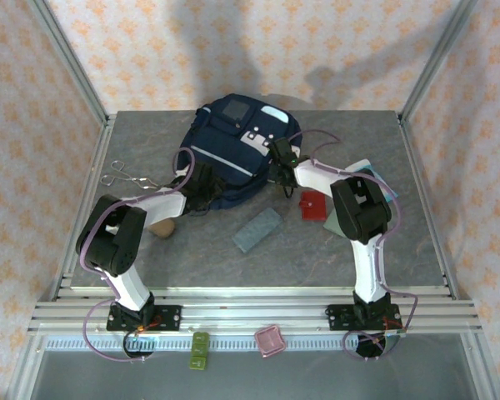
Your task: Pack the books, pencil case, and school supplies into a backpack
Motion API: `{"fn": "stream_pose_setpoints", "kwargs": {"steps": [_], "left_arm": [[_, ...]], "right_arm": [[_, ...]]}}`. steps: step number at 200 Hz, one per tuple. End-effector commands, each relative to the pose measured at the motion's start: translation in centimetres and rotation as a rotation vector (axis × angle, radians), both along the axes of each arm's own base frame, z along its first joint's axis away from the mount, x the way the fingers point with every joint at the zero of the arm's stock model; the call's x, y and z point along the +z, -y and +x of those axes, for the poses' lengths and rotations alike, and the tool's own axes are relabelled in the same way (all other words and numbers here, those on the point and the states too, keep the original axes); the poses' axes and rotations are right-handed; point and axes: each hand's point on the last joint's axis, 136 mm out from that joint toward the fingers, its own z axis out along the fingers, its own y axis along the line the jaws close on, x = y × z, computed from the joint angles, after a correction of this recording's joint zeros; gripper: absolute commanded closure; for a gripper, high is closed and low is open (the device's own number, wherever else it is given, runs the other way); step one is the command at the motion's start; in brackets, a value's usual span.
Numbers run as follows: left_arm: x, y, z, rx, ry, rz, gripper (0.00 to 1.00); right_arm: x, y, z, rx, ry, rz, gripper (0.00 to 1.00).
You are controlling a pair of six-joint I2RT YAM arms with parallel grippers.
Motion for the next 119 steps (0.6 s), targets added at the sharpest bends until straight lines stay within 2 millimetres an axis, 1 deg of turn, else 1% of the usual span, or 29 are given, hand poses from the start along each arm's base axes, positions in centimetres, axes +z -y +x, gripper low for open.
{"fn": "stream_pose_setpoints", "kwargs": {"steps": [1, 6, 14, 28, 32, 46, 63, 71, 73, 79, 94, 106, 119], "left_arm": [[-5.0, -5.7, -3.3, 0.086, -0.182, 0.214, 0.45], [-5.0, -5.8, -3.1, 0.086, -0.18, 0.218, 0.45], [-5.0, -5.9, -2.7, 0.085, -0.183, 0.225, 0.45], [-4.9, -6.3, -1.8, 0.084, -0.188, 0.24, 0.45], [-4.9, -6.4, -1.6, 0.083, -0.189, 0.247, 0.45], [-4.4, -7.0, -0.4, 0.089, -0.179, 0.279, 0.46], [-4.2, -7.8, 0.9, 0.101, -0.177, 0.3, 0.46], [-3.5, -8.2, 1.7, 0.113, -0.165, 0.305, 0.46], [-4.2, -8.4, 1.7, 0.114, -0.182, 0.312, 0.46], [-4.4, -8.9, 2.1, 0.122, -0.187, 0.324, 0.46], [-3.9, -10.1, 3.3, 0.149, -0.178, 0.351, 0.46], [-3.4, -10.8, 4.1, 0.162, -0.17, 0.361, 0.46], [-2.8, -11.2, 4.8, 0.163, -0.161, 0.361, 0.46]], "right_arm": [[3.4, 8.5, 2.2, -0.262, 0.166, -0.1, 1.0], [3.7, 8.4, 1.5, -0.256, 0.172, -0.09, 1.0], [4.7, 8.3, 0.5, -0.248, 0.192, -0.076, 1.0], [5.3, 8.6, -1.8, -0.239, 0.206, -0.08, 1.0], [5.7, 8.6, -2.4, -0.237, 0.216, -0.073, 1.0], [5.9, 8.2, -4.5, -0.214, 0.215, -0.033, 1.0], [5.6, 6.7, -6.7, -0.165, 0.197, 0.009, 1.0], [5.4, 6.0, -7.4, -0.149, 0.184, 0.023, 1.0], [5.3, 5.8, -7.6, -0.145, 0.182, 0.028, 1.0], [5.2, 5.0, -8.1, -0.126, 0.174, 0.048, 1.0], [5.2, 2.7, -9.0, -0.061, 0.164, 0.107, 1.0], [5.2, 0.9, -9.5, -0.015, 0.159, 0.117, 1.0], [4.9, -0.2, -9.7, 0.012, 0.145, 0.103, 1.0]]}}
